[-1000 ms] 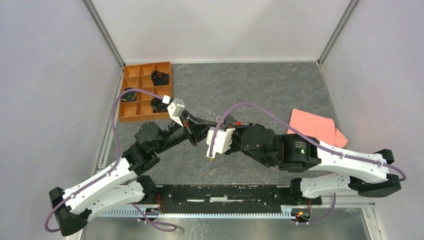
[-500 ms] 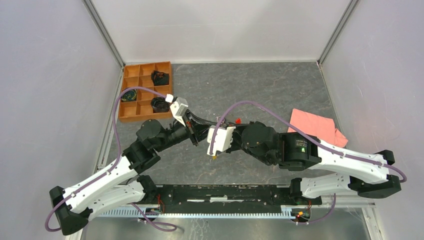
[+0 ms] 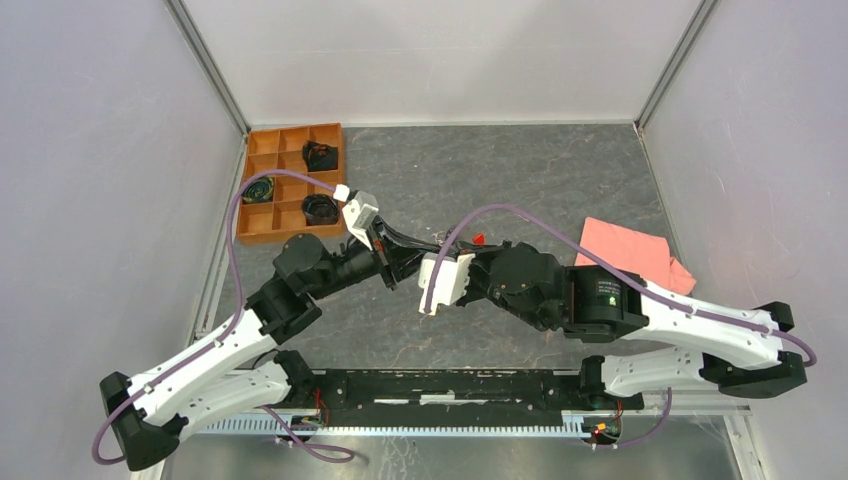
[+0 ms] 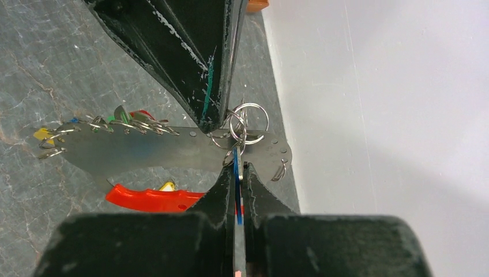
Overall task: Remove the keys from the keyring
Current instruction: Remove the key from the keyring.
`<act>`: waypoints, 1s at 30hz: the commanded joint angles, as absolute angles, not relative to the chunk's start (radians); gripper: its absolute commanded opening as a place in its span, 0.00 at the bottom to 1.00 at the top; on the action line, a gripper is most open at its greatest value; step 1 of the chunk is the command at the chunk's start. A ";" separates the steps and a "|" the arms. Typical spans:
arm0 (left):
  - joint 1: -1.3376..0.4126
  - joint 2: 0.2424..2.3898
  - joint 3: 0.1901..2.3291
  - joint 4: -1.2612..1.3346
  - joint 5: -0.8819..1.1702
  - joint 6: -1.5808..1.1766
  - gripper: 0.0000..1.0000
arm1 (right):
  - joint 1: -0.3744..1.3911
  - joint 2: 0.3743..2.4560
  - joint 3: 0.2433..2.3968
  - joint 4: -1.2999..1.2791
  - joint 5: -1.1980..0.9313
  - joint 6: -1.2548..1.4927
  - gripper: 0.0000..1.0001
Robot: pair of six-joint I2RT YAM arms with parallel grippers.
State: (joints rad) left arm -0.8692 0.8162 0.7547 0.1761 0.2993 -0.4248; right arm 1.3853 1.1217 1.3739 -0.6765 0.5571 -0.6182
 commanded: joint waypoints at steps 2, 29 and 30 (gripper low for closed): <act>-0.851 0.835 0.747 0.015 0.364 -0.372 0.02 | 1.369 1.028 1.366 -0.413 0.667 -0.683 0.00; -0.812 0.869 0.744 0.060 0.398 -0.407 0.02 | 1.368 0.976 1.269 -0.238 0.597 -0.698 0.00; -0.812 0.864 0.742 0.065 0.383 -0.411 0.02 | 1.368 0.976 1.270 -0.247 0.582 -0.678 0.00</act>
